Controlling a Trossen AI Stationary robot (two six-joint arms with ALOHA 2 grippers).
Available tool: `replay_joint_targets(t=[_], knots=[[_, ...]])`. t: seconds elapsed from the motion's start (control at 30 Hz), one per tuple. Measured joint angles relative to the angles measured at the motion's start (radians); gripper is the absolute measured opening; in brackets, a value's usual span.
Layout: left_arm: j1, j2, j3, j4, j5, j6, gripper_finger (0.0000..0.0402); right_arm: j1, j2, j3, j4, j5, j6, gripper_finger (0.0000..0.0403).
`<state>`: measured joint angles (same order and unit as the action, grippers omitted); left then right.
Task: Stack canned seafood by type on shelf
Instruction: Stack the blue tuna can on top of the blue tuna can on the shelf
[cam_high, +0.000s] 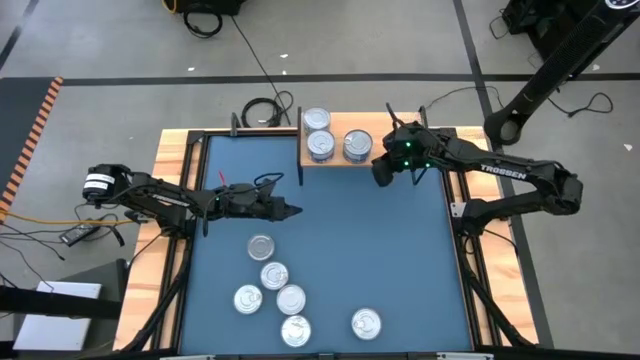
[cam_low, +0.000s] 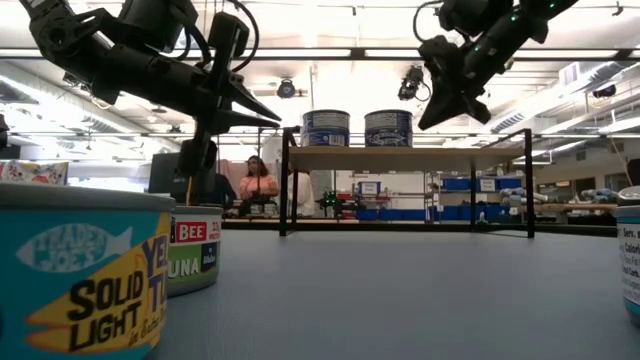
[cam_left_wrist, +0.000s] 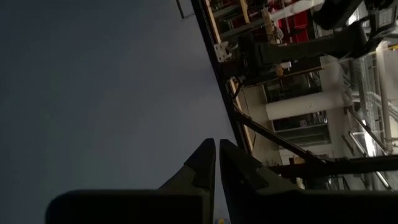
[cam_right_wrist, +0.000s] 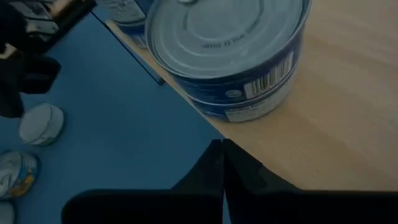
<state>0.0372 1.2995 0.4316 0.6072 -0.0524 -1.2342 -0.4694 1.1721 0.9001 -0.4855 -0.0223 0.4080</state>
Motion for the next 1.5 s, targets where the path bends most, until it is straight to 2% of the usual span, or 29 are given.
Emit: replay_joint_targets(t=[0.2,0.77,0.97,1.3,1.5], knots=[[0.0,0.0,0.0,0.0,-0.007,0.0,0.0027,0.01,0.035,0.0,0.015,0.03,-0.001,0.0002],[0.0,0.0,0.0,-0.001,-0.003,0.0,0.0026,0.002,0.142,0.011,0.107,0.032,-0.009,0.0],[0.0,0.0,0.0,-0.004,-0.002,0.0,0.0027,-0.02,0.2,0.097,0.086,0.029,-0.046,0.0],[0.0,0.0,0.0,-0.008,0.0,0.0,0.0026,-0.047,0.391,0.279,0.018,0.002,-0.115,0.0],[0.0,0.0,0.0,-0.009,0.002,0.0,0.0027,-0.087,0.413,0.335,0.009,0.005,-0.12,0.0]])
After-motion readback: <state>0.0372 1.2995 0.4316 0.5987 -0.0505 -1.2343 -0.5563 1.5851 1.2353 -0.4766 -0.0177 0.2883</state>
